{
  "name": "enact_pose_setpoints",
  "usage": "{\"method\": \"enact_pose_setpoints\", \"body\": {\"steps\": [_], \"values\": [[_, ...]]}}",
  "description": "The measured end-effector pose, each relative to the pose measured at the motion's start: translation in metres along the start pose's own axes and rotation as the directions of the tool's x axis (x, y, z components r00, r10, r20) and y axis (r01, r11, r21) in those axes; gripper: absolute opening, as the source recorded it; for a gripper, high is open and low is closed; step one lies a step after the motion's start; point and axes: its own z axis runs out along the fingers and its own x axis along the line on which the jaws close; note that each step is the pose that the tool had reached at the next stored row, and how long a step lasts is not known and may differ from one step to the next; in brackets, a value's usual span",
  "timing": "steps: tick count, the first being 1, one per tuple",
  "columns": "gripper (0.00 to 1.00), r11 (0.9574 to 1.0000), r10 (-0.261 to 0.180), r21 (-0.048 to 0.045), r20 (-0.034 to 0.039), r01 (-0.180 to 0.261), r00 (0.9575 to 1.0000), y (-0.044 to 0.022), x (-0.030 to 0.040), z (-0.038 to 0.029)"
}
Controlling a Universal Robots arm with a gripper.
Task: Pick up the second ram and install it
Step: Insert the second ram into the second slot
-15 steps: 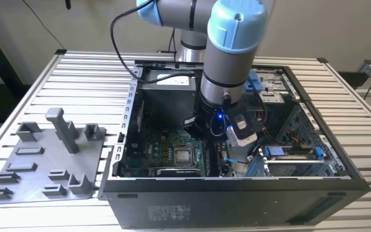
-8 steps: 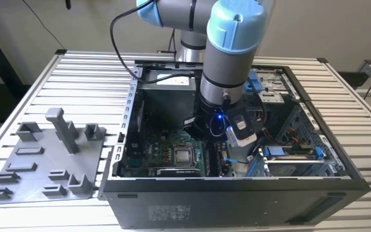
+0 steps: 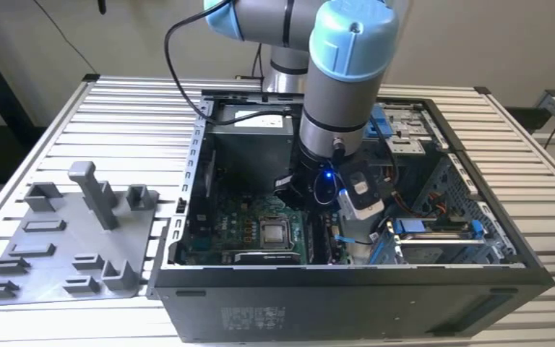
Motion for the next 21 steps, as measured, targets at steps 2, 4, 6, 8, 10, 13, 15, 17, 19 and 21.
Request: {"method": "enact_pose_setpoints", "body": {"steps": [2, 4, 6, 8, 10, 13, 15, 17, 19, 21], "values": [[0.14, 1.0000, 0.000, 0.0000, 0.0000, 0.000, 1.0000, 0.0000, 0.0000, 0.0001], [0.14, 1.0000, 0.000, -0.0001, 0.0000, 0.000, 1.0000, 0.0000, 0.0000, 0.0001], [0.14, 1.0000, 0.000, 0.0000, 0.0000, 0.000, 1.0000, 0.0000, 0.0000, 0.0001], [0.14, 1.0000, 0.000, 0.0000, 0.0000, 0.000, 1.0000, 0.0000, 0.0000, 0.0002], [0.14, 1.0000, 0.000, -0.0001, 0.0009, 0.000, 1.0000, 0.0000, -0.0001, 0.0001], [0.14, 1.0000, -0.002, 0.0019, 0.0046, 0.001, 1.0000, 0.0003, 0.0000, -0.0031], [0.14, 1.0000, -0.002, 0.0032, 0.0077, 0.002, 1.0000, 0.0005, -0.0001, -0.0054], [0.14, 1.0000, -0.003, 0.0040, 0.0117, 0.003, 0.9999, 0.0007, -0.0001, -0.0057], [0.14, 0.9999, -0.009, 0.0039, 0.0157, 0.009, 0.9998, 0.0009, -0.0001, -0.0058], [0.14, 0.9999, -0.012, 0.0071, 0.0198, 0.011, 0.9997, 0.0011, -0.0001, -0.0068]]}}
